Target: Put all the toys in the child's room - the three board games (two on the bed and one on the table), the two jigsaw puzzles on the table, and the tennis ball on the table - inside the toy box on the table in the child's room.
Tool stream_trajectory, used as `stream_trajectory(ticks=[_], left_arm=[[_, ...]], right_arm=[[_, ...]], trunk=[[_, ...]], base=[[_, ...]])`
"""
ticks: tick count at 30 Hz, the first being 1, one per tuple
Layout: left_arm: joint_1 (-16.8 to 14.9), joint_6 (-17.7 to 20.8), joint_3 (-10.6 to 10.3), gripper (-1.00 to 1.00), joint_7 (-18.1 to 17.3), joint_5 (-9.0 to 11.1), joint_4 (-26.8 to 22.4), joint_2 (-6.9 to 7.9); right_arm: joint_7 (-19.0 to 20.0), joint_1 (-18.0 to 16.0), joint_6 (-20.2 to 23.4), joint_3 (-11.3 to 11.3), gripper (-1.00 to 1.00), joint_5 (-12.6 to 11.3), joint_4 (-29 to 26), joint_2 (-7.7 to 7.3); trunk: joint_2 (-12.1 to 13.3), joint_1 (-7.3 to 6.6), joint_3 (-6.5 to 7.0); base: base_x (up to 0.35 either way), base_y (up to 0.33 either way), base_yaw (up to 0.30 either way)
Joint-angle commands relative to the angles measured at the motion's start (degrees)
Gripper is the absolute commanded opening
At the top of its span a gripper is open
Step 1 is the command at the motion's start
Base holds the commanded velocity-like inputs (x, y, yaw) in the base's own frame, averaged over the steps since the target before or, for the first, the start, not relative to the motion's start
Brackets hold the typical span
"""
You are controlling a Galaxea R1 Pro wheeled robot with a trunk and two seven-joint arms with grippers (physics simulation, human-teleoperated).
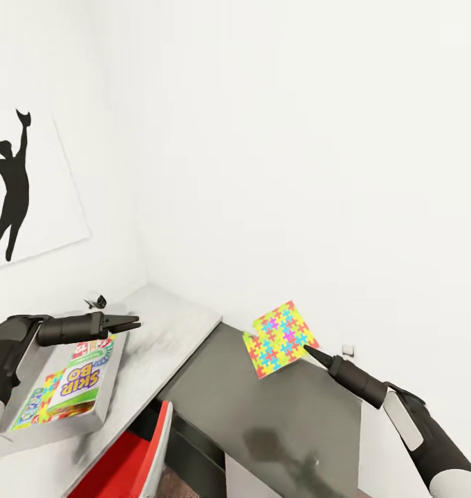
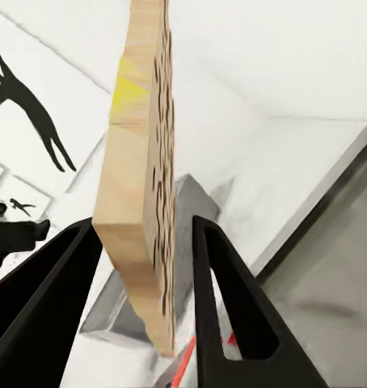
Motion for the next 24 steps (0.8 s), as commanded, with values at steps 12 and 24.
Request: stream_trajectory(ticks=[12, 24], left_arm=[[-0.1, 0.6, 0.0, 1.00, -0.2, 0.1, 0.0, 2.18], [-0.1, 0.6, 0.1, 1.00, -0.2, 0.1, 0.1, 3.25]], right_arm=[[-0.2, 1.2, 9.5, -0.3, -1.00, -0.8, -15.8, 0.55], [-2.7, 1.7, 9.4, -0.4, -1.00, -0.3, -16.8, 0.56]], trunk=[[-0.1, 0.04, -0.45], [-0.1, 0.04, -0.47]], base=[[0.000, 0.000, 0.221], [0.000, 0.000, 0.050]])
